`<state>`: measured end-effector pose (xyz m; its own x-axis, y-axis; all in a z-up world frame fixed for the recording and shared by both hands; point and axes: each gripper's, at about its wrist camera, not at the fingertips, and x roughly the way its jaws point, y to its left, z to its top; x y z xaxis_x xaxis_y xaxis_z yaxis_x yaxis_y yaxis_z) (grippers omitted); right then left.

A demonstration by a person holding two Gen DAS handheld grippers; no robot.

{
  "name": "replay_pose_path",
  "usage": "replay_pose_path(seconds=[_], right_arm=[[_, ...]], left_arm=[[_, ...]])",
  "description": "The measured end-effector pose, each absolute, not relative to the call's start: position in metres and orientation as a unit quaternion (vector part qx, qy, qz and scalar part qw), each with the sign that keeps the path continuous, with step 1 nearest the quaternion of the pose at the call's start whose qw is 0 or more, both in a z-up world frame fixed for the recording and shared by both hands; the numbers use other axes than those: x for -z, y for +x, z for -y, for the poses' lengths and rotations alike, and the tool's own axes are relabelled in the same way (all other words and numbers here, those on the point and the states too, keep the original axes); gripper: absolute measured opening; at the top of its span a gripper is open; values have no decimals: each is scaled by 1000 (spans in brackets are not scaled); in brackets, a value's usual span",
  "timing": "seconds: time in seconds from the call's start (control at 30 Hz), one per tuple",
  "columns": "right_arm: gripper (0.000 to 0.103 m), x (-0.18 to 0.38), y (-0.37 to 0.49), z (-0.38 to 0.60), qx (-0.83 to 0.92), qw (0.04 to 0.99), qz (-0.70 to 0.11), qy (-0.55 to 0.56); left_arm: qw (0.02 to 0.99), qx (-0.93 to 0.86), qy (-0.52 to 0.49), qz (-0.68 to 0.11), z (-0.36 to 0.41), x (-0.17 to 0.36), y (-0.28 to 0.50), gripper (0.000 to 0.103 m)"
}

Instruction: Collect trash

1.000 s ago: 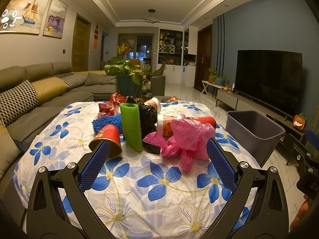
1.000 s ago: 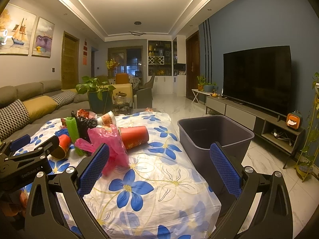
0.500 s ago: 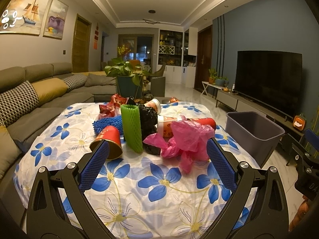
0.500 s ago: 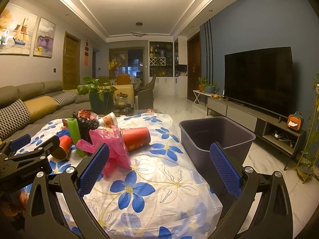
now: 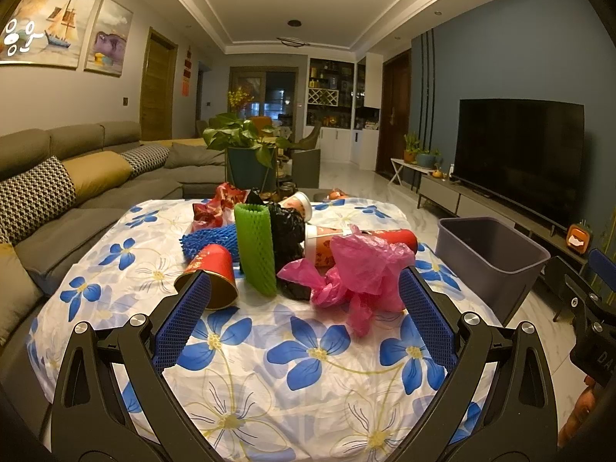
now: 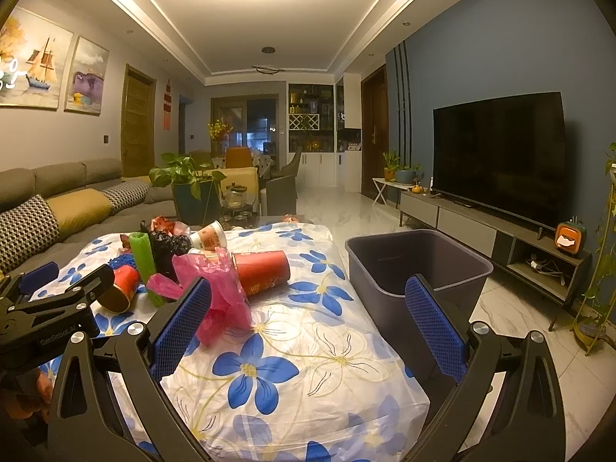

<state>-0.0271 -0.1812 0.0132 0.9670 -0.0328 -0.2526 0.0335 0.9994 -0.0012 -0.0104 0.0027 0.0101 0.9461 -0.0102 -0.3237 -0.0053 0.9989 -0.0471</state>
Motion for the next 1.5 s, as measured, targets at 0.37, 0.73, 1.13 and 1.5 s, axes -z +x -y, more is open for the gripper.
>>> replay_pose_path(seconds=[0.37,0.73,1.13,1.5], right_arm=[[98,-13,-28,182,17,992,-127,2],[98,-13,-28,184,19,992,-122,8],[98,-5,-20,186,13,992,-126,16],[91,12,11,165,-35,993,-116,12]], left_arm=[[986,1,-24,-164,-3,-11,-11,96],[986,1,-24,-164,-3,-11,-11,96],[986,-4,-26,-166,-6,-7,-6,96],[983,-25,-43,-175,-33,13,11,96]])
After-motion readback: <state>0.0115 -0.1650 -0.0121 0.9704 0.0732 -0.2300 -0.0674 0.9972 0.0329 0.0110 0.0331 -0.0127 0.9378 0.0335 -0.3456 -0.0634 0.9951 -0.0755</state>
